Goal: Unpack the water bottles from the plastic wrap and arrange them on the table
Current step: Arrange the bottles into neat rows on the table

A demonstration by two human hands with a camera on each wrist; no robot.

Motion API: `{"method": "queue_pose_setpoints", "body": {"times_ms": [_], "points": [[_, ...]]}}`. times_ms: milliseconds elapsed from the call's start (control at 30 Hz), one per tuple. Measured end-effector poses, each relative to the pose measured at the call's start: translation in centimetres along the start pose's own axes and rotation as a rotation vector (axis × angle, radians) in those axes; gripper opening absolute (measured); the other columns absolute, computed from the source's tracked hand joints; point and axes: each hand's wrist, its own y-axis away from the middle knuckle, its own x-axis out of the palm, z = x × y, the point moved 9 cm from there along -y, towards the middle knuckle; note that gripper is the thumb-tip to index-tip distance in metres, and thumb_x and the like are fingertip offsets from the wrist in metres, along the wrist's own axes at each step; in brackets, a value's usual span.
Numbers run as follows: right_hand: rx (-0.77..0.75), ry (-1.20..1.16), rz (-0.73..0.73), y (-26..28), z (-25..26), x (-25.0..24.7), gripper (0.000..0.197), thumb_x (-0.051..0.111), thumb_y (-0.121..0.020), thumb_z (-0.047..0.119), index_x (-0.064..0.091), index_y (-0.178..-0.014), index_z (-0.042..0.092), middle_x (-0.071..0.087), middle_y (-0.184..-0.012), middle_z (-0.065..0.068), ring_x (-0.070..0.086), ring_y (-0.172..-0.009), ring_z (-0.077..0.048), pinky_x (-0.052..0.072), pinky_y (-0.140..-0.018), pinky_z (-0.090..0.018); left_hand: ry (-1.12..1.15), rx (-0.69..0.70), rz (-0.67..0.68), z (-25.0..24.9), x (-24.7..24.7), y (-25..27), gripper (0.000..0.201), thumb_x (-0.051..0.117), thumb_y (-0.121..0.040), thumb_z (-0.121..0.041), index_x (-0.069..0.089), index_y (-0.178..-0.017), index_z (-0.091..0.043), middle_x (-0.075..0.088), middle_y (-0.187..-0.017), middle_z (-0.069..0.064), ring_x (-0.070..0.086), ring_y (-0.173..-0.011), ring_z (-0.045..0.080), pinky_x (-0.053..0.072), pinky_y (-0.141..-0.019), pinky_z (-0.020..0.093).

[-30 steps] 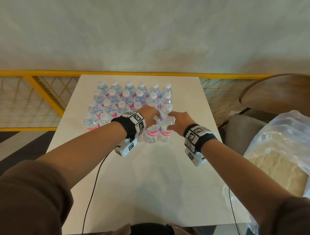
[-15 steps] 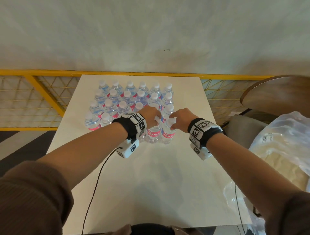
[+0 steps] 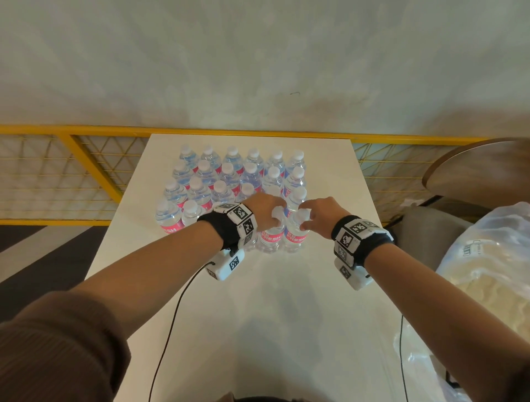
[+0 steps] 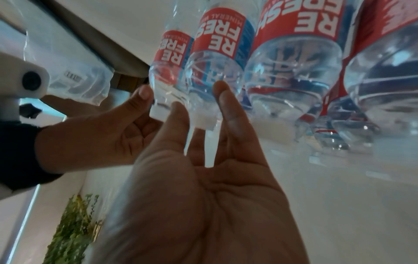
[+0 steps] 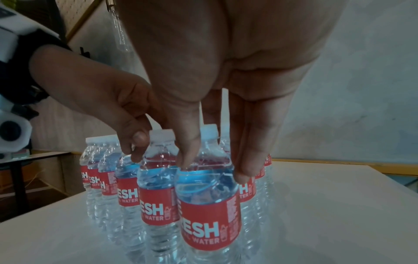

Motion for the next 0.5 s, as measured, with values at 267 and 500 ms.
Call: {"method": "queue_pose_setpoints", "body": {"times_ms": [267,500], "points": [[0.041,-0.111,-0.063,-0.4,-1.3,-2.3,0.053,0.065,-0.083,0.043,0.05,-0.13,0.026,0.059,-0.12,-0.004,0.059,-0.105,-0.02,0.043,-0.094,-0.028,0.61,-0.152,-0.63,10.8,-8.3,6.5,0.029,0.057,-0.093,-0.027,0.059,-0.12,-0.018,0.06,-0.118,-0.002,0.06,-0.101,0.013,0.049,-0.084,0.022],[0.084,-0.06,-0.136,-2.4,0.6,-6.4,0.05,0.057,-0.088,0.046,0.051,-0.132,0.022,0.059,-0.126,-0.007,0.054,-0.117,-0.025,0.038,-0.101,-0.034,0.885,-0.653,-0.644,26.4,-4.5,11.2,0.052,0.036,-0.1,-0.043,0.035,-0.145,-0.018,0.031,-0.154,0.002,0.028,-0.142,0.02,0.019,-0.118,0.037]]}}
